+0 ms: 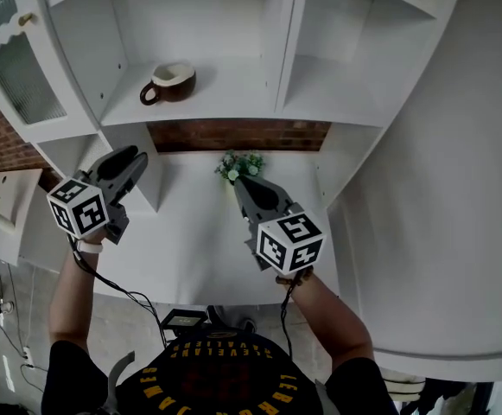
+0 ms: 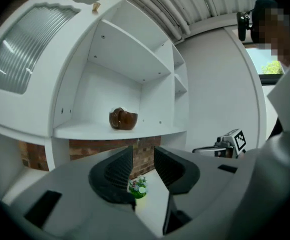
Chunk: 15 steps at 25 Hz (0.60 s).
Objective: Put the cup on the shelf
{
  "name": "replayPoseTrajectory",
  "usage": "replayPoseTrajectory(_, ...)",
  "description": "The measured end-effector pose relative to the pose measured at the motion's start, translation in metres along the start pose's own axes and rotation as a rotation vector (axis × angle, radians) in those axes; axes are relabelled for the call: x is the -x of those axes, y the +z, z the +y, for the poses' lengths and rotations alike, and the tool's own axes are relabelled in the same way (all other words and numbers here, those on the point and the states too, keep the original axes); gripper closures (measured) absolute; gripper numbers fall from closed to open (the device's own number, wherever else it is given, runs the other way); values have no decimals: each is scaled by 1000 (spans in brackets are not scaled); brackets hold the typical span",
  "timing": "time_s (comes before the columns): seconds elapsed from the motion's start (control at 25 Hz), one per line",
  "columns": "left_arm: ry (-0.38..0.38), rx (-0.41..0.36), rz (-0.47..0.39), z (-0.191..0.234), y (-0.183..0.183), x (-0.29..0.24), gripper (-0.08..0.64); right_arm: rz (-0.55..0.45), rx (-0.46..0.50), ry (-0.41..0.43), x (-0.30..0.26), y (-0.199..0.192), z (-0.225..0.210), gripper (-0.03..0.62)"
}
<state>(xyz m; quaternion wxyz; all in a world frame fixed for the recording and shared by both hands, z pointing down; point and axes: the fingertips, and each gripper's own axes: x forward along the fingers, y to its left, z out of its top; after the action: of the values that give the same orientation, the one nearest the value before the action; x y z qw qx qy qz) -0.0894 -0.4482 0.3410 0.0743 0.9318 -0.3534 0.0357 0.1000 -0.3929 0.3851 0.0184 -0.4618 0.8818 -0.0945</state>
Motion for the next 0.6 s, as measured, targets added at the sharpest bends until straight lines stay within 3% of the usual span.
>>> replayPoseTrajectory(0.32, 74, -22, -95, -49, -21, 49, 430, 11, -19, 58, 17, -12, 15, 586)
replayPoseTrajectory(0.6, 82, 52, -116, -105, -46, 67, 431, -22, 2, 122, 37, -4, 39, 586)
